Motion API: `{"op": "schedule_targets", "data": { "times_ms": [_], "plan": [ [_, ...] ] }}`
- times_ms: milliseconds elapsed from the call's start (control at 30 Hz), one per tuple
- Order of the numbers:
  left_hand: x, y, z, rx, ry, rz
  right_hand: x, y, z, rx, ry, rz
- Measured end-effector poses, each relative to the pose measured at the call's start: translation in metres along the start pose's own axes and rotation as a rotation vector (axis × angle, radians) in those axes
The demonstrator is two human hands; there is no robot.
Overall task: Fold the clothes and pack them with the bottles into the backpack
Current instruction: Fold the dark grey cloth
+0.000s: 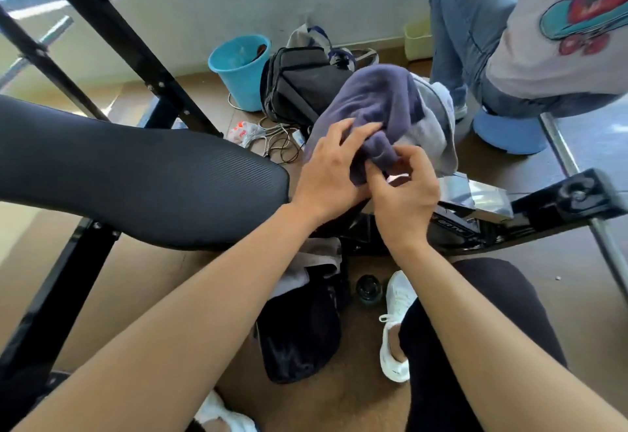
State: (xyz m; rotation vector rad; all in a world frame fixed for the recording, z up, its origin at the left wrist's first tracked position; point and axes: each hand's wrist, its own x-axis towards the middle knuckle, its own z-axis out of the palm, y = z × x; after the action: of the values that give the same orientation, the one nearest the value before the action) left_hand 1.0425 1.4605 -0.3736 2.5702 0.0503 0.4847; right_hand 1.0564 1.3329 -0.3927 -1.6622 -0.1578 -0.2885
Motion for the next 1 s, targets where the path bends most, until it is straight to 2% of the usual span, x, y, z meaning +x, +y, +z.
{"op": "schedule_targets", "data": {
  "times_ms": [67, 133, 200, 300, 400, 533, 633, 800, 1000],
  "plan": [
    [0.002, -0.001, 0.002, -0.067, 0.032, -0.03, 0.001, 0.001, 0.002, 0.036, -0.124, -0.026],
    [0.003, -0.003, -0.002, -0.197, 0.065, -0.114, 0.003, 0.003, 0.001, 0.087, -0.162, -0.022],
    [0.004, 0.002, -0.009, -0.505, 0.1, -0.291, 0.006, 0.005, -0.001, 0.089, -0.154, -0.049],
    [0.005, 0.011, -0.025, -1.023, 0.218, -0.639, 0.01, 0.006, 0.002, -0.097, -0.22, -0.129],
    [0.003, 0.006, -0.032, -1.218, 0.276, -0.828, 0.012, 0.011, 0.013, -0.344, -0.316, -0.189],
    [0.002, -0.006, -0.041, -1.268, 0.453, -0.963, 0.014, 0.015, 0.019, -0.433, -0.283, -0.2],
    [-0.005, -0.018, -0.052, -1.253, 0.51, -1.012, 0.015, 0.014, 0.02, -0.498, -0.276, -0.185],
    [-0.025, -0.026, -0.072, -1.303, 0.406, -1.053, 0.01, 0.017, 0.026, -0.687, -0.367, -0.184],
    [-0.056, -0.04, -0.093, -1.308, 0.3, -1.118, 0.007, 0.019, 0.031, -0.71, -0.35, -0.187]
  ]
}}
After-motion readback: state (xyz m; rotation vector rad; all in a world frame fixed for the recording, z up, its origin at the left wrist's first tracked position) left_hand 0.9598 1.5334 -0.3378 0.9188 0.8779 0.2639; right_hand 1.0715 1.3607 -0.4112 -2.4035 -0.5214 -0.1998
